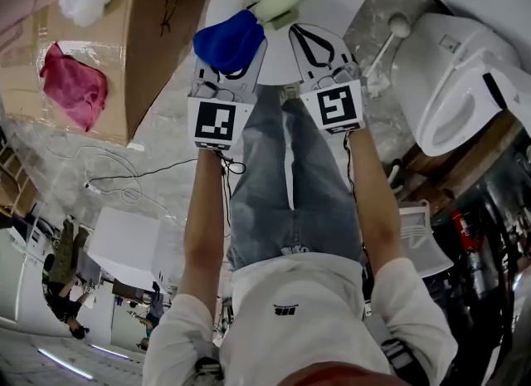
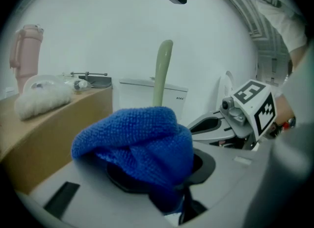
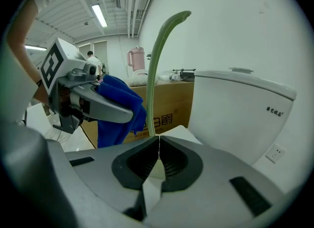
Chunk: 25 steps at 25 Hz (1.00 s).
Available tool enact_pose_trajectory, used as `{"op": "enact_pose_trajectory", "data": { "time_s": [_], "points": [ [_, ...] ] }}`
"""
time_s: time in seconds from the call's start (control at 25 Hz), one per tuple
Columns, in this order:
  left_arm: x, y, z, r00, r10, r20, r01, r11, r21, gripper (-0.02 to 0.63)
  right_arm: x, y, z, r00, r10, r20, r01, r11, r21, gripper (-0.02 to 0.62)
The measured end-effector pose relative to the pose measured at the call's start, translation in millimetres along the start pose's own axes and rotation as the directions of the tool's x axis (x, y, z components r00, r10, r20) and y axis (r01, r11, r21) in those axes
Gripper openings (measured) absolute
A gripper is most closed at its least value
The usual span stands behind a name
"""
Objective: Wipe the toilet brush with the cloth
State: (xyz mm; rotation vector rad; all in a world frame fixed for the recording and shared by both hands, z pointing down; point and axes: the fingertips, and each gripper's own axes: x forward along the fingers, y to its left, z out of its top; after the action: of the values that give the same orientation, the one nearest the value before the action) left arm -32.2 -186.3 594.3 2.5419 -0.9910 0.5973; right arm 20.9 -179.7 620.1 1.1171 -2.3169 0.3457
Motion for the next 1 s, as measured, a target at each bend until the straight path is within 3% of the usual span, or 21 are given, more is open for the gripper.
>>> {"op": "enact_pose_trajectory", "data": {
  "time_s": [0.48, 1.0],
  "points": [
    [32, -2, -17, 0.998, -0.047, 0.028, 0.047, 0.999, 0.015, 0.17, 39, -12, -28, 0.998, 0.005, -0.064, -0.009, 0.998, -0.067, 0.0],
    [62, 2, -26, 0.997, -0.071, 0.026, 0.071, 0.997, 0.004, 0.184, 65, -4, -41, 0.993, 0.068, -0.097, -0.081, 0.988, -0.134, 0.0]
  ]
}}
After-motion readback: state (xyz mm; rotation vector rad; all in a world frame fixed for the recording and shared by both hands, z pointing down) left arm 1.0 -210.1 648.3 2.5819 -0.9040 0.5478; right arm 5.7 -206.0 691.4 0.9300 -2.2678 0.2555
